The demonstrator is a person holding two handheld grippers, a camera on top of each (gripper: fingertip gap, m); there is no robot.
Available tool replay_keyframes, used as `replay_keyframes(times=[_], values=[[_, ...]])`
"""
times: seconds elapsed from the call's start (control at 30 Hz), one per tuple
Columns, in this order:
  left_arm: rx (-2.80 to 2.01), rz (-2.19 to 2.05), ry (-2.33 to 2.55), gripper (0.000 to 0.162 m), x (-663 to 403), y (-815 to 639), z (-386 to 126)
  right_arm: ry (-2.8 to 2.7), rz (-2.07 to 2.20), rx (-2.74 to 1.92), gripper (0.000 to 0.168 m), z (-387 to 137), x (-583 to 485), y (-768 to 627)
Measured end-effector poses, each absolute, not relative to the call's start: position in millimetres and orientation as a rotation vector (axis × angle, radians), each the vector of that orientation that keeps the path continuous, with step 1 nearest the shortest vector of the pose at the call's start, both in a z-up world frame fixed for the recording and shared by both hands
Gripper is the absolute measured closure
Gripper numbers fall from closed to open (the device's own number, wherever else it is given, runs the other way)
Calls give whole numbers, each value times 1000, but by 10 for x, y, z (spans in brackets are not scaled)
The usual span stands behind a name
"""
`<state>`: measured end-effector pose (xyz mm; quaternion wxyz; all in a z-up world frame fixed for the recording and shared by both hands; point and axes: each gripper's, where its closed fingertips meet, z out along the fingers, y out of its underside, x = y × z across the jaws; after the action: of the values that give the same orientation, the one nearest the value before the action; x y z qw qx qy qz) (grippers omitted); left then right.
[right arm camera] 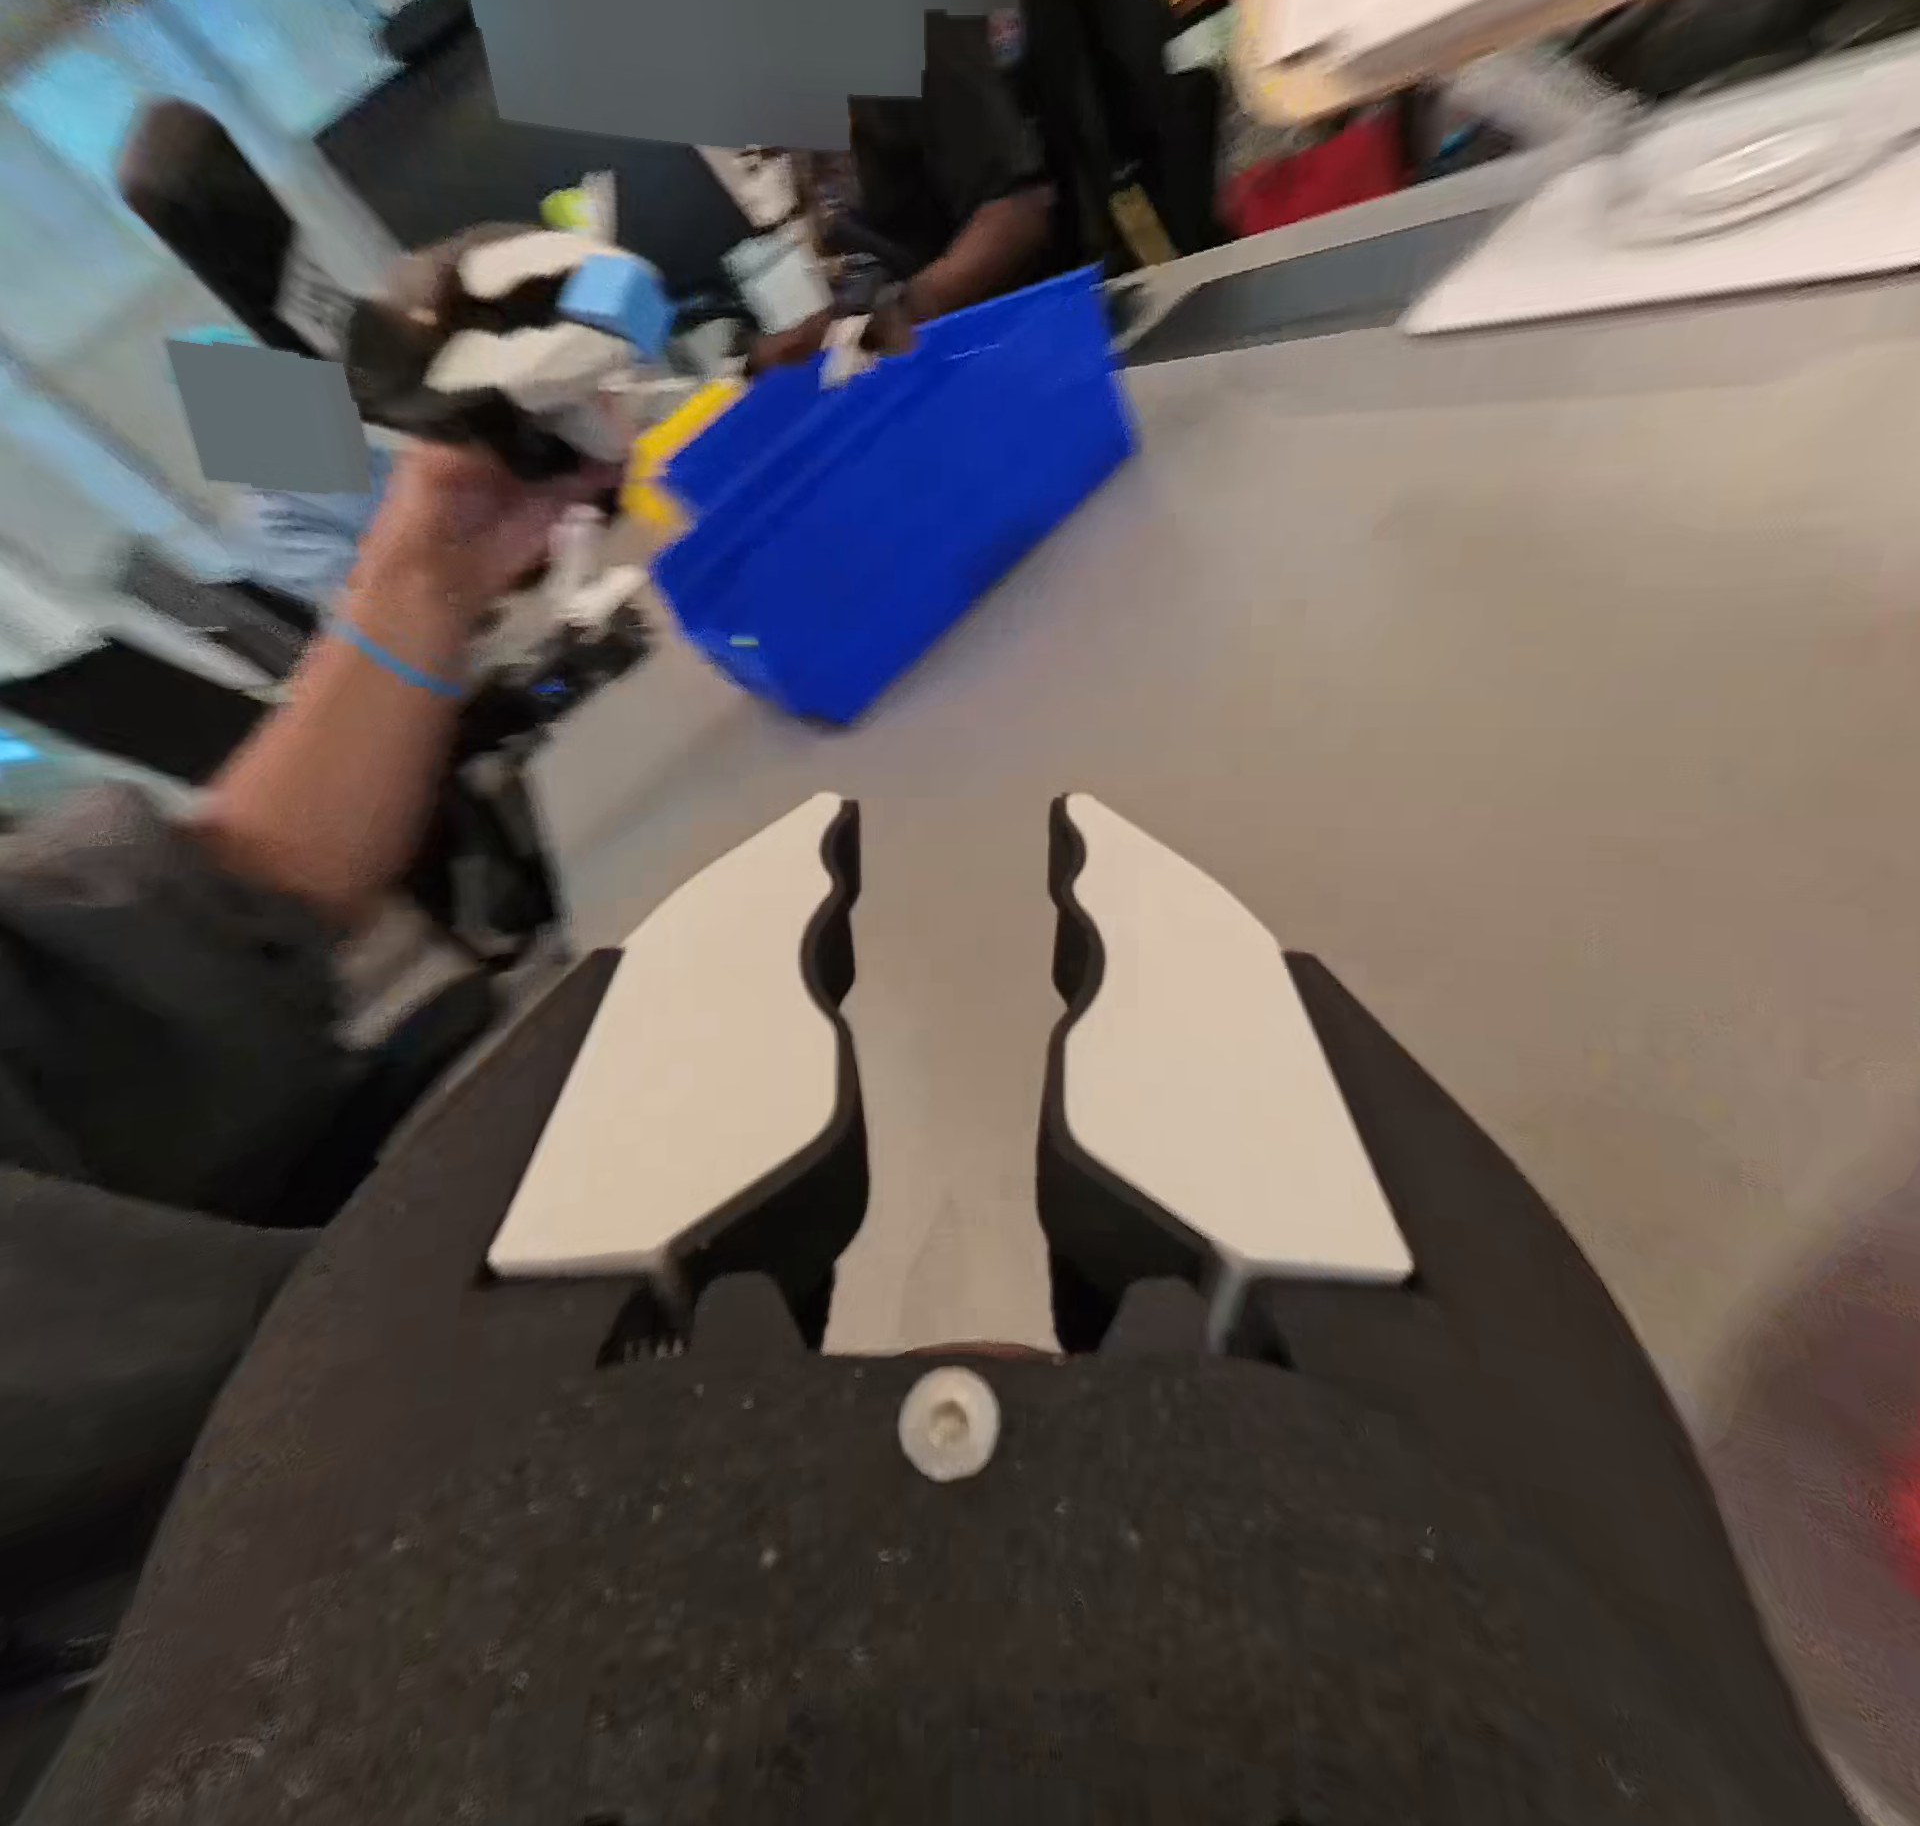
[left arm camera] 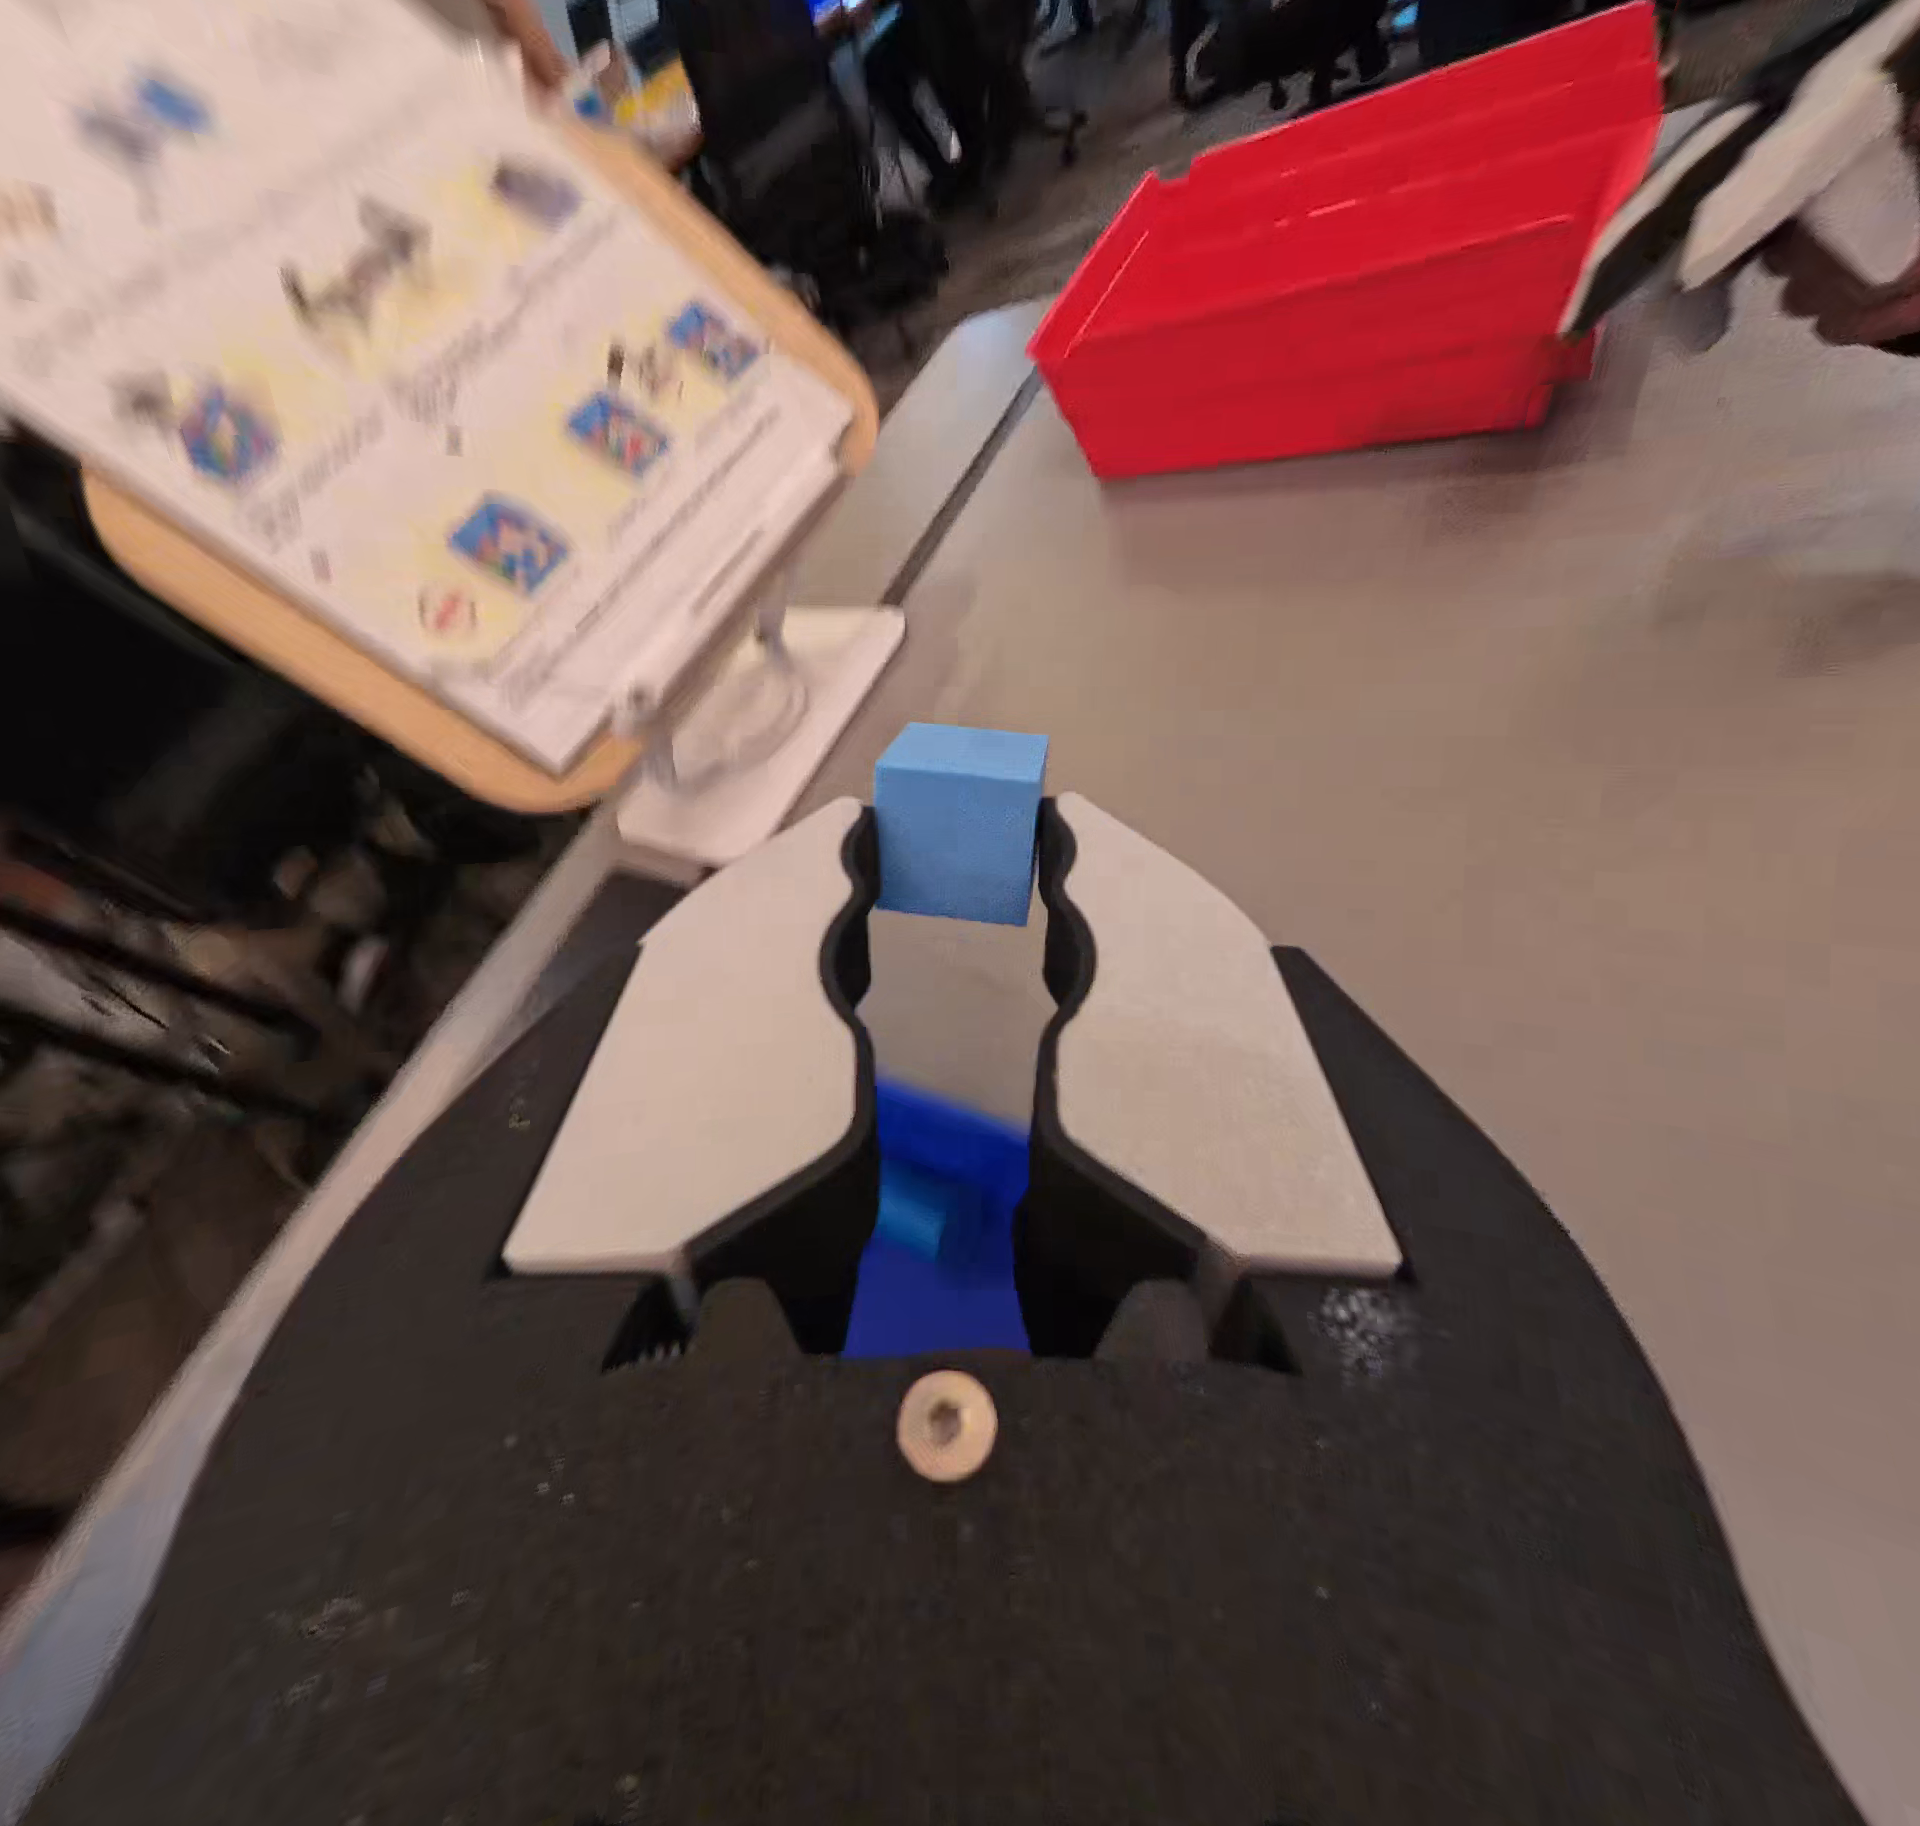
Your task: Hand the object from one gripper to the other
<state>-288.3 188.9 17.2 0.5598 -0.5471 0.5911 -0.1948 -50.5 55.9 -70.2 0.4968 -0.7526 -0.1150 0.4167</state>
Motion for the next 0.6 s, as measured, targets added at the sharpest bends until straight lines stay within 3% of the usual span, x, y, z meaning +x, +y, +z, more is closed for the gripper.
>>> replay_keyframes(times=[0.2, 0.43, 0.57, 0.6], values=[[-1028, -401, 1560, 133, -1965, 1214, 236, -338, 1834, -1589, 118, 52, -1466, 742], [-944, -545, 1638, 133, -1457, 752, 141, -310, 2131, -1341, 116, 248, -1612, 695], [-947, -556, 1638, 133, -1287, 726, 73, -284, 2135, -1344, 125, 122, -1566, 722], [-955, -556, 1640, 133, -1257, 734, 47, -292, 2168, -1290, 138, 151, -1522, 693]])
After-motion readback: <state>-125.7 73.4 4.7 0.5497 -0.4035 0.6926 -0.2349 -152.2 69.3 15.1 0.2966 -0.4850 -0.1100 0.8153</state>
